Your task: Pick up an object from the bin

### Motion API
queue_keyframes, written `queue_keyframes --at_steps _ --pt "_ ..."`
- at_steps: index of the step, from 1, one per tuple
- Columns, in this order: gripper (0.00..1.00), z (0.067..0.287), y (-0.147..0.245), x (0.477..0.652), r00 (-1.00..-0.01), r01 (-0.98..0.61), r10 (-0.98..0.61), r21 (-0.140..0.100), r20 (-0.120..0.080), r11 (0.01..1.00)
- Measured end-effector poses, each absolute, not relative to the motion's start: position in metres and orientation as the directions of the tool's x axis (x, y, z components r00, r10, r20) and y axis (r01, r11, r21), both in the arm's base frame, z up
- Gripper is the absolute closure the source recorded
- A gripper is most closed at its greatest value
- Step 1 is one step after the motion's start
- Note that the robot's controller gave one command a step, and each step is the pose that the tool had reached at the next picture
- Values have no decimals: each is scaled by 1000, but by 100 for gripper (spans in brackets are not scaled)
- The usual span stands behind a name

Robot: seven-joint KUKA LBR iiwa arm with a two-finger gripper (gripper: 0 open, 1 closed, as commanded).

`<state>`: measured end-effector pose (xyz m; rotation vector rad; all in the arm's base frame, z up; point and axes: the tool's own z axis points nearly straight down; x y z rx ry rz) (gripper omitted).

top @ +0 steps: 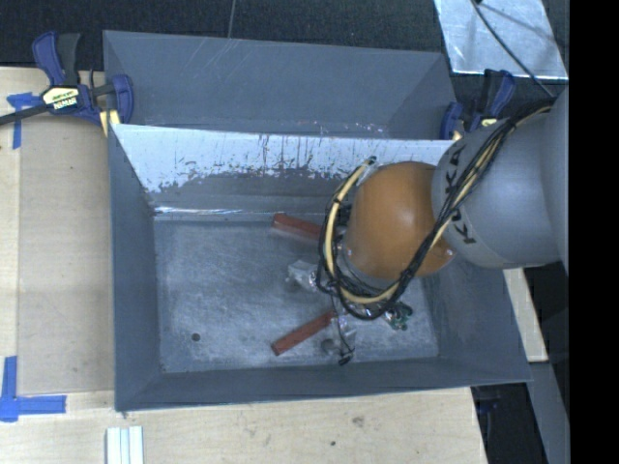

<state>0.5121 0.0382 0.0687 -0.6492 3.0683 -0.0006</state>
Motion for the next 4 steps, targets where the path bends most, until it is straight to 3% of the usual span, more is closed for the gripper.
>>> queue_keyframes --at_steps 1,4 --pt "100 64 45 522 -831 -556 -556 -6 -15 831" --pt "100 81 45 522 -819 -574 -574 -2 -5 819"
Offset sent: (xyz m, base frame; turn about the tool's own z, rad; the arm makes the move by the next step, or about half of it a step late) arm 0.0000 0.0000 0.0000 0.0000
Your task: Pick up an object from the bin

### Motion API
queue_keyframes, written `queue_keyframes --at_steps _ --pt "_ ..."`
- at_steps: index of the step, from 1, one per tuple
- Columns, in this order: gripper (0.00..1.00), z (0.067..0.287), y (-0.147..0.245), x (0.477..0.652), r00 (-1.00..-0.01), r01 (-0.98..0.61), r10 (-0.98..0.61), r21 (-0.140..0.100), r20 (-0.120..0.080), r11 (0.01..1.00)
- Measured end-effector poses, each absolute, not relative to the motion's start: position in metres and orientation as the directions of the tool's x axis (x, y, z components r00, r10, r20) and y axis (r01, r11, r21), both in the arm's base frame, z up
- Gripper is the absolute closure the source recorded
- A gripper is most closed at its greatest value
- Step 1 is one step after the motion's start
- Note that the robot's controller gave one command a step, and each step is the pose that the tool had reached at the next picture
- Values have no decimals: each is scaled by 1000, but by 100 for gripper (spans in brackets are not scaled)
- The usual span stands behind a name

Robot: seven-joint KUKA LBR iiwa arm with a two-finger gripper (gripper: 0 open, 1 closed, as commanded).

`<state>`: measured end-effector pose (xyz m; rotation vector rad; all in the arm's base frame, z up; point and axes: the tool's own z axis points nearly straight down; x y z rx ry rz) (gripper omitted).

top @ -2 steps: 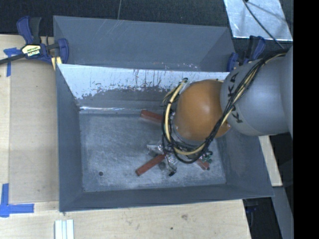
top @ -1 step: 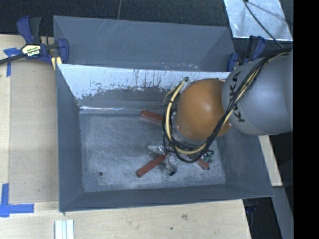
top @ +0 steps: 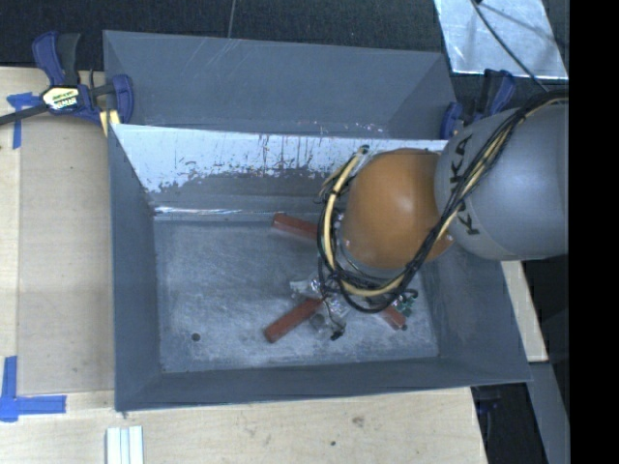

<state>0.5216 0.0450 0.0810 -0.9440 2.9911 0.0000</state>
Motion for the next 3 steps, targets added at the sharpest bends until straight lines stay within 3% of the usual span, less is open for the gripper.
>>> queue_keyframes --at_steps 2,3 --pt "100 91 45 522 -820 -572 -572 -1 -3 820" --pt "100 133 45 522 -821 -571 -571 0 -1 821"
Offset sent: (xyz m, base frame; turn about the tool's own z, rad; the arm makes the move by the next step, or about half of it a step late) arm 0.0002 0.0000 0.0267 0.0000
